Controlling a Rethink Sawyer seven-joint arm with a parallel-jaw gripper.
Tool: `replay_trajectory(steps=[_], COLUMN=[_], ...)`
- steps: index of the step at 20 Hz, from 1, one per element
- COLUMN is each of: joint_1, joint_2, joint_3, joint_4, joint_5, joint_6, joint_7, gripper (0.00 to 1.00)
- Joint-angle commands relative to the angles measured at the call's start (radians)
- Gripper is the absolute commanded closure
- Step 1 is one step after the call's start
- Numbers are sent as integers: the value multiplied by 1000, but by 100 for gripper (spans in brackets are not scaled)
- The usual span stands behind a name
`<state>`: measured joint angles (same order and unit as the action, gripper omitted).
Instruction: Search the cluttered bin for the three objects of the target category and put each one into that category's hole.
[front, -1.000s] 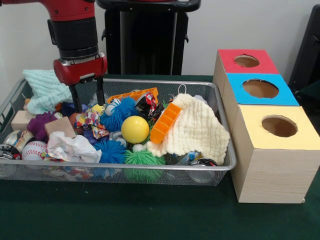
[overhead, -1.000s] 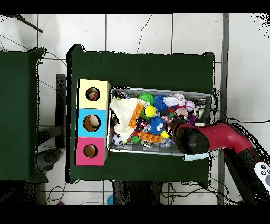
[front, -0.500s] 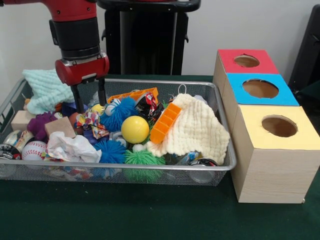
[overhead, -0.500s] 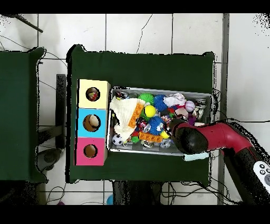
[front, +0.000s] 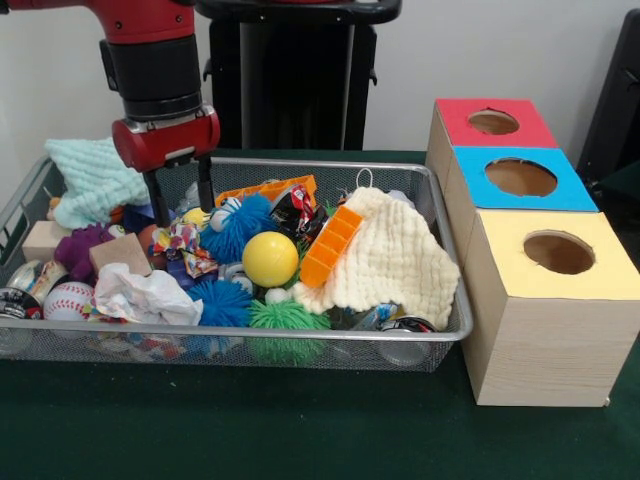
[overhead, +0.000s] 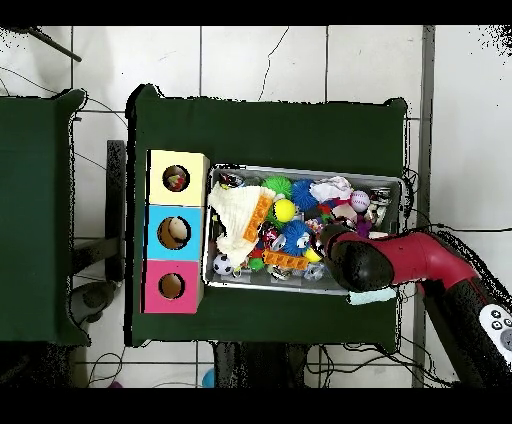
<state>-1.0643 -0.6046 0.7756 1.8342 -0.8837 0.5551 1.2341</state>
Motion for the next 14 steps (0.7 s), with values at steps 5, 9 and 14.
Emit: replay_trajectory(steps=[5, 9, 14], joint_1=[-11, -10, -15], joint_2=[47, 54, 58], joint_3=[-6, 2, 6], joint_4=[-69, -90, -100], joint_5=[-45, -36, -33], joint_6=[32, 54, 63], joint_7=[-165, -190, -207], gripper=[0, 0, 0])
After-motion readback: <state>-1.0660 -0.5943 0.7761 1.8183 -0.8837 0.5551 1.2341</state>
